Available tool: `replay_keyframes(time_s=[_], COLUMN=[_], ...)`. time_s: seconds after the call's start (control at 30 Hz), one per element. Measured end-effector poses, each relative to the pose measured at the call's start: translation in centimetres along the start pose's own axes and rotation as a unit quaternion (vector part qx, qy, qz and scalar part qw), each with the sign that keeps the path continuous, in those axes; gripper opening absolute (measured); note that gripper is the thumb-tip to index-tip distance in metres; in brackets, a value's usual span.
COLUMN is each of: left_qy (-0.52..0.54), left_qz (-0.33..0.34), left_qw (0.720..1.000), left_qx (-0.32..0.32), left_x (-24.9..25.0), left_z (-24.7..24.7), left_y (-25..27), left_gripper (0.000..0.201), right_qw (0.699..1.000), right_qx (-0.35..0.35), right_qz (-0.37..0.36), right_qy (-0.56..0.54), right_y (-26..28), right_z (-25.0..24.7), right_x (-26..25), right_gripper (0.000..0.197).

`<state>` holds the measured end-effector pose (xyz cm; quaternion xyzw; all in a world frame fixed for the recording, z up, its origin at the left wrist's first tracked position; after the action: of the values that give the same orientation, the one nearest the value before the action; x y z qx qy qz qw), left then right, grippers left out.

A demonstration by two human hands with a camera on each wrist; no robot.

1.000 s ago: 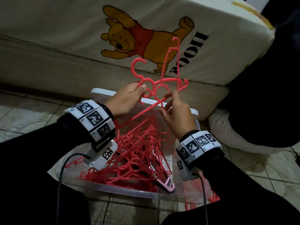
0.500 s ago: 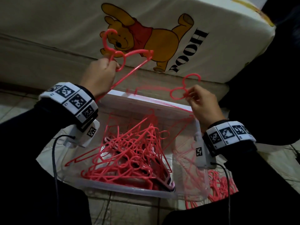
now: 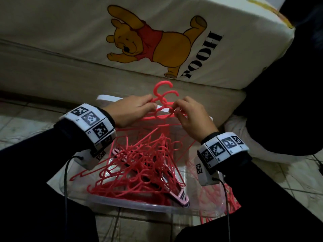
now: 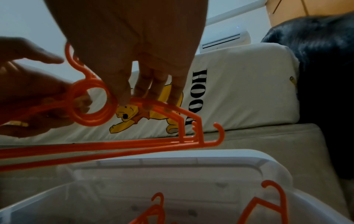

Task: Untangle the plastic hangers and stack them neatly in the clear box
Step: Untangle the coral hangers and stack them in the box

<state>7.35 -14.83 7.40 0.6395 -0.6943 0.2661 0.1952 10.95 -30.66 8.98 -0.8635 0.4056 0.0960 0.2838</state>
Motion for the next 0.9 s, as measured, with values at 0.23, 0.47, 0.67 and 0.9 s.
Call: replay_keyframes(time_s=[0.23, 0.47, 0.67, 0.9], left_qy=[-0.088, -0.266, -0.248, -0.257], left_qz=[0.062, 0.066, 0.014, 0.002], left_qw=[0.994, 0.952, 0.952, 0.946], left_qx=[0.035, 0.139, 0.181, 0.198], left_x=[0.1, -0.5, -1.6, -2.0], left_z=[0.1, -1.3, -2.8, -3.2], left_y=[-0.2, -0.4, -0.5, -0.8], left_gripper=[0.035, 0.037, 0.035, 0.032], right_qw=[0.997, 0.996, 0.935, 0.88], right_qx=[0.051, -0.001, -0.344, -0.466], right_qz=[0.019, -0.042, 0.006, -0.021], right_qy=[-0.063, 0.077, 0.09, 0.09], right_y=[-0.3, 1.4, 6.4, 10.2], right_z=[0.5, 1.8, 6.8, 9.7], right_x=[0.1, -0.1, 1.6, 2.1], right_gripper=[0.014, 0.027, 0.064, 0.041])
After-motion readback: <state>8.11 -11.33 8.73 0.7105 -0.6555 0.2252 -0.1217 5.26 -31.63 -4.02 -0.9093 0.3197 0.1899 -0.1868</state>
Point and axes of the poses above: each hand's wrist, its own y-axis away from the middle knuckle, its own z-axis out of the palm, x = y × z, the point moved 6 cm from there along -y, towards the middle knuckle, and after that the axes turned 12 degrees about x, right-handed, at the moved point
